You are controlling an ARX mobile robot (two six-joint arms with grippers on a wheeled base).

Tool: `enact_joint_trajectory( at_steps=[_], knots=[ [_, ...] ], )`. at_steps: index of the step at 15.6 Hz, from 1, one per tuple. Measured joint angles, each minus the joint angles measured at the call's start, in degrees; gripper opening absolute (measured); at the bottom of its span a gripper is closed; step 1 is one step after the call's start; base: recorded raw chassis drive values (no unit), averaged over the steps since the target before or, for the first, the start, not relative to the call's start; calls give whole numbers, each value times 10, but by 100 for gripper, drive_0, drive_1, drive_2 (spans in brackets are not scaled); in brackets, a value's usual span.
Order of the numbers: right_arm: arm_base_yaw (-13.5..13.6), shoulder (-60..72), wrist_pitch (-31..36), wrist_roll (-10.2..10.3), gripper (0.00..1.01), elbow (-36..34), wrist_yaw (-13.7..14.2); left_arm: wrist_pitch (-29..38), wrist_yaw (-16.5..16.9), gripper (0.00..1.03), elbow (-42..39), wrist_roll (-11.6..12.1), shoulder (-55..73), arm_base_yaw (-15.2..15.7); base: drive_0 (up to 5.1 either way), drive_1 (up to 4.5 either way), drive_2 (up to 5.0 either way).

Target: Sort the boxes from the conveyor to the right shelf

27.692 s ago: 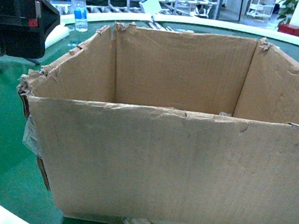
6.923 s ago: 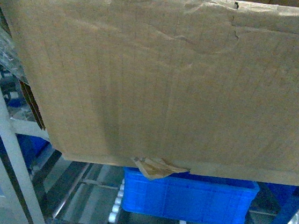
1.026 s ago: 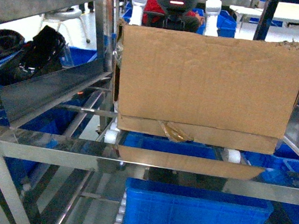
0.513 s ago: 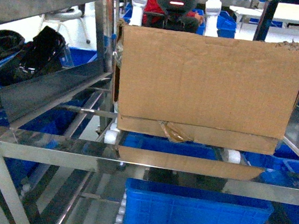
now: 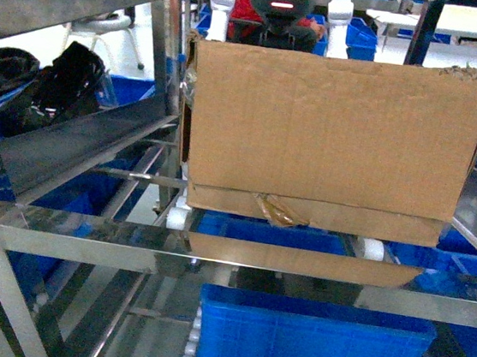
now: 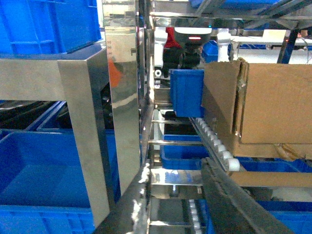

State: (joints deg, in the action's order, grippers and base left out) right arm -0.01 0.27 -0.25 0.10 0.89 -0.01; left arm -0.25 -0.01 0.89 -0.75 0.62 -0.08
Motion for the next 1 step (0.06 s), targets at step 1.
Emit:
enact_joint_trajectory(
  at_steps=[1],
  knots=[
    [0,0,0,0,39,0,0,0,0,38,0,0,0,0,0,0,0]
  ],
)
